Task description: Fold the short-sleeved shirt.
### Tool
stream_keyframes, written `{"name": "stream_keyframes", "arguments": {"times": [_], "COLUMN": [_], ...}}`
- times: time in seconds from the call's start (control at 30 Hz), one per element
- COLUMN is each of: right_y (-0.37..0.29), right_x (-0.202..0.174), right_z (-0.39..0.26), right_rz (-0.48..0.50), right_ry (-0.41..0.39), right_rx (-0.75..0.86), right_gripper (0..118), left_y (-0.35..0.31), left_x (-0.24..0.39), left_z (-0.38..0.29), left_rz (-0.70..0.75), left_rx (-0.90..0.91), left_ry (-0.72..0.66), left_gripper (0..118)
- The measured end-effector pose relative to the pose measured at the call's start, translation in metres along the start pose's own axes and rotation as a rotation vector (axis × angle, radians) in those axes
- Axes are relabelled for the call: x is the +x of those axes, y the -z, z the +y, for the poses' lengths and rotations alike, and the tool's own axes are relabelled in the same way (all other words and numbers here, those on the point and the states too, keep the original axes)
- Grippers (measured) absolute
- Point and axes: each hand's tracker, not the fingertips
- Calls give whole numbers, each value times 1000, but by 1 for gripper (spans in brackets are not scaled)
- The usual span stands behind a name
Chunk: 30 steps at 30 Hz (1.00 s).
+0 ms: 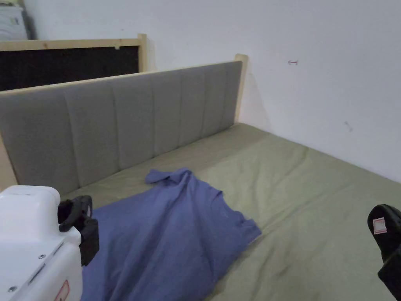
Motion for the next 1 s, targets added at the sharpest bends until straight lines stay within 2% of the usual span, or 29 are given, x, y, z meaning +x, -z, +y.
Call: {"name": "stream_keyframes", "arguments": {"times": [0.1, 0.17, 0.3, 0.4, 0.43, 0.47, 0.53, 0.63, 0.7, 0.83, 0.87, 0.9, 0.93, 0.97, 1.0], "right_y": [30, 42, 42, 28, 21, 13, -3, -29, -48, -84, -92, -99, -107, -114, -120], "right_x": [-39, -56, -59, -42, -34, -25, -8, 16, 29, 43, 44, 44, 43, 42, 41], "right_z": [-19, -31, -47, -61, -65, -69, -77, -85, -89, -100, -103, -107, -112, -116, -120], "right_rz": [118, 154, 129, 52, 21, -12, -75, -169, -222, -299, -316, -328, -345, -353, -357], "right_ry": [78, 98, 57, 41, 37, 39, 41, 29, 27, 51, 64, 79, 98, 109, 117], "right_rx": [-59, -90, -145, -206, -227, -250, -293, -342, -373, -426, -439, -451, -470, -487, -500], "right_gripper": [0, 0, 0, 0, 0, 0, 0, 0, 0, 0, 0, 0, 0, 0, 0], "left_y": [5, 19, 62, 109, 129, 147, 189, 244, 280, 343, 357, 370, 367, 353, 346], "left_x": [-30, -39, -29, -13, -6, 2, 19, 52, 69, 101, 107, 113, 123, 133, 135], "left_z": [-11, -18, -33, -49, -57, -65, -80, -106, -122, -158, -173, -191, -200, -185, -178], "left_rz": [66, 63, -75, -250, -318, -367, -411, -435, -456, -398, -365, -325, -258, -274, -255], "left_rx": [-27, -67, -140, -201, -231, -249, -332, -439, -512, -624, -678, -819, -806, -699, -734], "left_ry": [-41, -69, -121, -242, -281, -316, -285, -124, -86, -86, -47, -15, 66, 106, 107], "left_gripper": [0, 0, 0, 0, 14, 35, 76, 107, 109, 109, 109, 109, 104, 104, 99]}}
